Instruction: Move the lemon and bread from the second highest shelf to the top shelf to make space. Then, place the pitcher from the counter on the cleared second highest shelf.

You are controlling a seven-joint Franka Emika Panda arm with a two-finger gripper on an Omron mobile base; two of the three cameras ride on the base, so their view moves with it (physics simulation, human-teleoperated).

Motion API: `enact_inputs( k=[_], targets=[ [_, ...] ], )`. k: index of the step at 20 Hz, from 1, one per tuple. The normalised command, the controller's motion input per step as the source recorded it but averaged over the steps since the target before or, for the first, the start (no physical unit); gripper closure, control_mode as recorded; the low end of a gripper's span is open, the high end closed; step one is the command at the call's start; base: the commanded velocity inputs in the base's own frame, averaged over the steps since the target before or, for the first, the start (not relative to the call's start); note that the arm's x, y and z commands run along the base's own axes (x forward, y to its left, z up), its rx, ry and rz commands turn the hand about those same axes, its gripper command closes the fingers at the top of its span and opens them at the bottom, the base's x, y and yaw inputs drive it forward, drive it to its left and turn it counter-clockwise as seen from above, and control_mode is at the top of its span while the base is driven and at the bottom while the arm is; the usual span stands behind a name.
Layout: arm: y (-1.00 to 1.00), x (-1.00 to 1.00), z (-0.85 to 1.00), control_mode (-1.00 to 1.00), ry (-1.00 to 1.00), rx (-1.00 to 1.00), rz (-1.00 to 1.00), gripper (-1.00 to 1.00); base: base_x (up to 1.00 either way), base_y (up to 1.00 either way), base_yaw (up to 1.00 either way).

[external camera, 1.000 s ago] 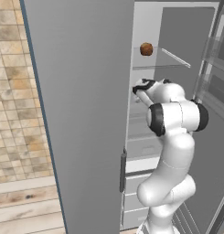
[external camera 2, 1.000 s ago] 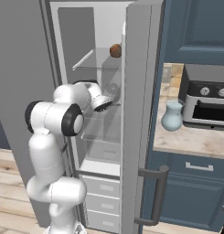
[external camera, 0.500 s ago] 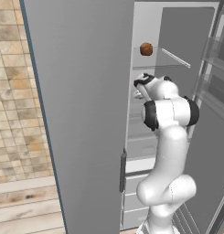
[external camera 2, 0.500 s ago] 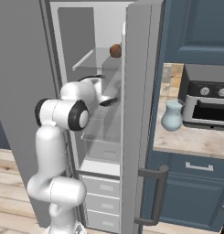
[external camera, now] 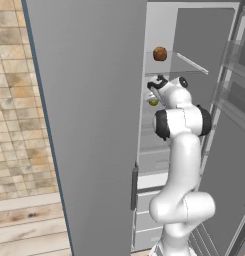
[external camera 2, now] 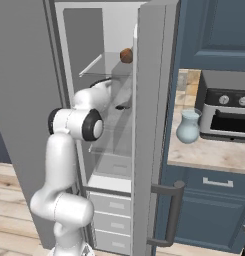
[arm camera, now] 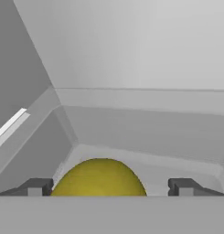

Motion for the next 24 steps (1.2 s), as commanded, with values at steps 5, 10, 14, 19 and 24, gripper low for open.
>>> enact_inputs(
  k=[5, 10, 14, 19, 24],
  targets=[
    [0.14, 0.00, -0.90, -1.00, 0.03, -0.02, 0.01, 1.00, 0.00, 0.00, 0.00],
    [0.20, -0.41, -0.93, -1.00, 0.09, -0.07, 0.00, 1.00, 0.00, 0.00, 0.00],
    [0.19, -0.82, -0.99, -1.00, 0.03, -0.10, 0.00, 1.00, 0.00, 0.00, 0.00],
    [0.08, -1.00, -0.67, -1.00, -0.11, -0.05, -0.01, 1.00, 0.00, 0.00, 0.00],
    [0.10, -1.00, -0.06, -1.00, -0.12, 0.00, 0.00, 1.00, 0.00, 0.00, 0.00]
  ],
)
